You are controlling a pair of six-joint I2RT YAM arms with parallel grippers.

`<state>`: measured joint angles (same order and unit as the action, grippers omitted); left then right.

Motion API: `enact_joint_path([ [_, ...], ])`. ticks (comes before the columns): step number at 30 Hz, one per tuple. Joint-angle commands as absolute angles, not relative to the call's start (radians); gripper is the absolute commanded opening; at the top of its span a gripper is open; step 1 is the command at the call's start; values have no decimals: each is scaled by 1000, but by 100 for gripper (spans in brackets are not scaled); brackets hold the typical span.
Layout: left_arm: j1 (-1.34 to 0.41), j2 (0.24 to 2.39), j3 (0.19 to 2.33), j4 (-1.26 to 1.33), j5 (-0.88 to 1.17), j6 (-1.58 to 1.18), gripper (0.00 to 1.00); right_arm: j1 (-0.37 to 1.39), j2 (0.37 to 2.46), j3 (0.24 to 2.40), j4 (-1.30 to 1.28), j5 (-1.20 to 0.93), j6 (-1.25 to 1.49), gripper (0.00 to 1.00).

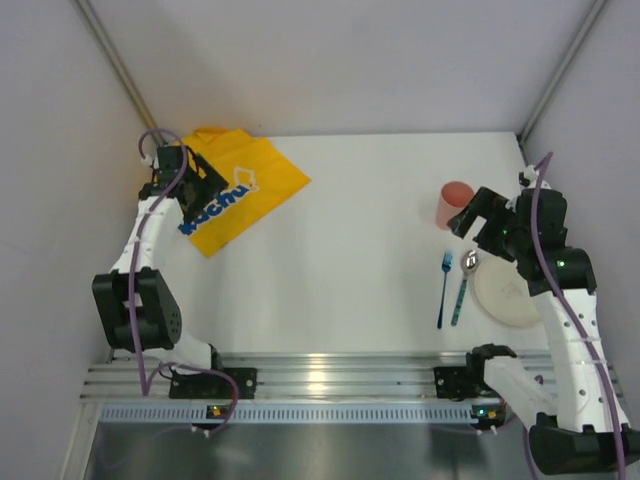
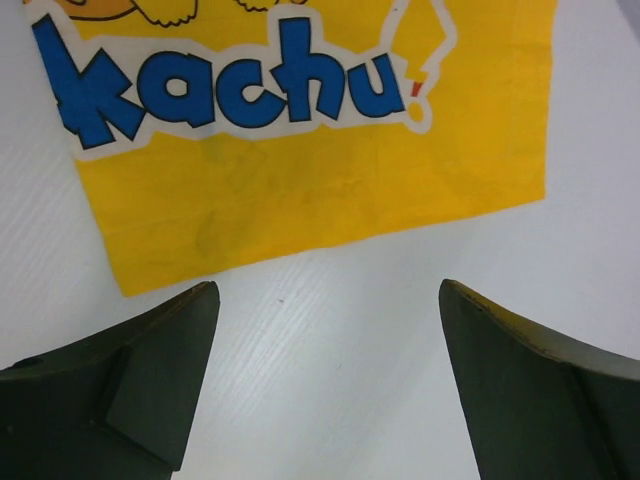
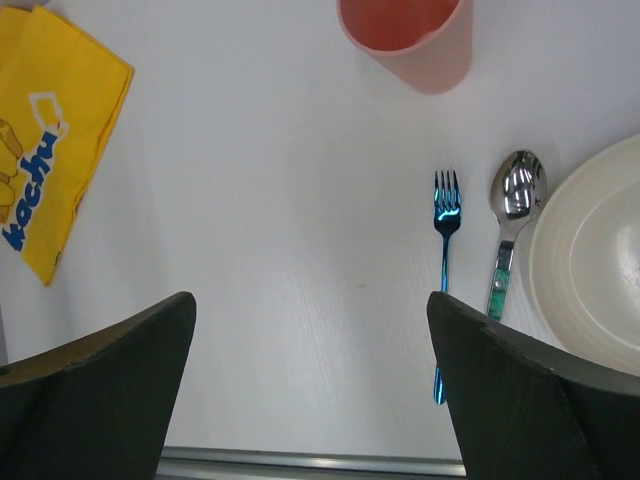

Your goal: Set the dinner table for one person

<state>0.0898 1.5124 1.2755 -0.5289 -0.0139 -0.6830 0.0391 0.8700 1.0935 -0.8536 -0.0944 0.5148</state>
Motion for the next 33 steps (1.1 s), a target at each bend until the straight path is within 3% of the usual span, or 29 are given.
enact_joint_path([
  [1,95,1624,1418,-608,-91,-634,95,45,859,1129,-877,-135,474,100],
  [3,91,1684,1463,-655,-45,-598,90,48,848,1109,-885,-144,472,100],
  [10,130,1825,1511,-857,-287,-684,91,46,812,1052,-937,-167,443,100],
  [18,270,1801,1289,-625,90,-615,89,46,798,1071,-986,-115,416,100],
  [27,259,1873,1229,-572,110,-601,85,45,850,1078,-982,-114,419,100],
  [28,249,1879,1221,-560,129,-609,81,48,851,1077,-980,-112,419,100],
  [29,242,1885,1216,-539,135,-614,63,45,848,1071,-979,-110,419,100],
  [30,235,1908,1219,-531,147,-615,53,46,848,1069,-980,-112,417,100],
  [32,195,1937,1238,-540,141,-621,43,46,844,1062,-980,-109,416,100],
  [33,183,1968,1261,-546,137,-623,28,46,841,1058,-979,-107,414,100],
])
